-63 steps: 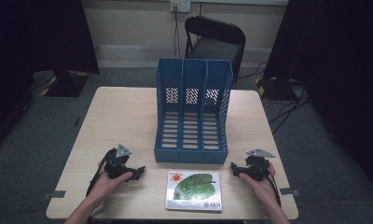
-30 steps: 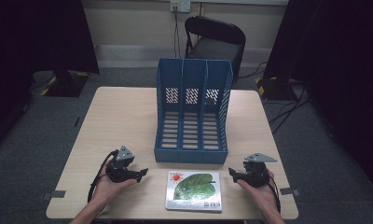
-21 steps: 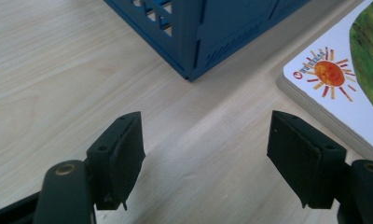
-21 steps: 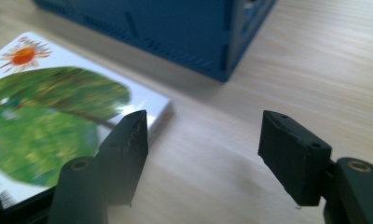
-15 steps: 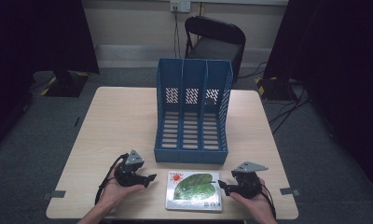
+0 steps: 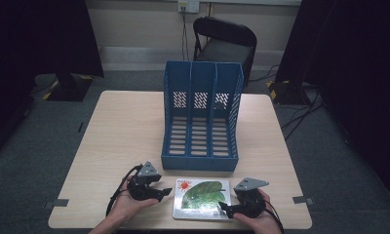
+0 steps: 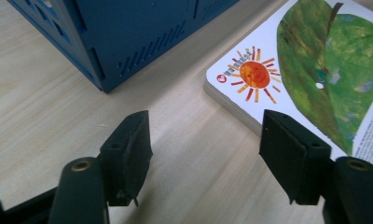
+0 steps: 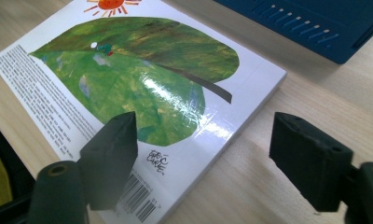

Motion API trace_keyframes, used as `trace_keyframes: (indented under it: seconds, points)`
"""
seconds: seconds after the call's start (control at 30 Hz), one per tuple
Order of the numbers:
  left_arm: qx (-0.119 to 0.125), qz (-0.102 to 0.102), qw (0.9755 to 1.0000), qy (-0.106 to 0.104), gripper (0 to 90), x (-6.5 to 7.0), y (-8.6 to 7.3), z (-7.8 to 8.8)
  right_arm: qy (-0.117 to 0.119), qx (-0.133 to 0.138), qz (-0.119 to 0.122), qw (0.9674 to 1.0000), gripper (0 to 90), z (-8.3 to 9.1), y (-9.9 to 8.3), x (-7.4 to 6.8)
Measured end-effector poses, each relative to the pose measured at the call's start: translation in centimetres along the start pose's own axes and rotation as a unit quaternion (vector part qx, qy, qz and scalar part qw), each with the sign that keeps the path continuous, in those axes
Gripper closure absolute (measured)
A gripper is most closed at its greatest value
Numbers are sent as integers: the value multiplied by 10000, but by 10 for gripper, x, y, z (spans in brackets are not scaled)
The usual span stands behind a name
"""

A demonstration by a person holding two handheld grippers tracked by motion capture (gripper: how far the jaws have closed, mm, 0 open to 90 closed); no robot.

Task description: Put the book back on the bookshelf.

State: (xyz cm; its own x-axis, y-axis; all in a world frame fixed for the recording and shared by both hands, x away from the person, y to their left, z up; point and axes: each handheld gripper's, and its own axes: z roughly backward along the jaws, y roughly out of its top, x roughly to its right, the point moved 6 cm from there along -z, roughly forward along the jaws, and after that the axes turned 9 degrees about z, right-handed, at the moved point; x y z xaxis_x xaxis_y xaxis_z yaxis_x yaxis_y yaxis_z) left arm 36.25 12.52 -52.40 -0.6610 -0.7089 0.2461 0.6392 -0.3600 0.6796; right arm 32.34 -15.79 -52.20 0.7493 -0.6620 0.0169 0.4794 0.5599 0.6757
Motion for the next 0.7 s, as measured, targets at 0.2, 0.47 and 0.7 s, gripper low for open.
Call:
trace_keyframes:
  seconds: [0.2, 0.47, 0.7]
  points:
    - [-56, 71, 9998, -158, 366, 6, 0, -5, 341, -178, -4, 9993, 205, -8, -2, -8]
    - [-111, 70, 9995, -283, 400, 12, 2, -11, 369, -201, 65, 9991, 140, -11, -1, -13]
    - [-209, 108, 9993, -281, 471, 12, -2, -13, 702, -221, 242, 9970, 134, -17, 4, -26]
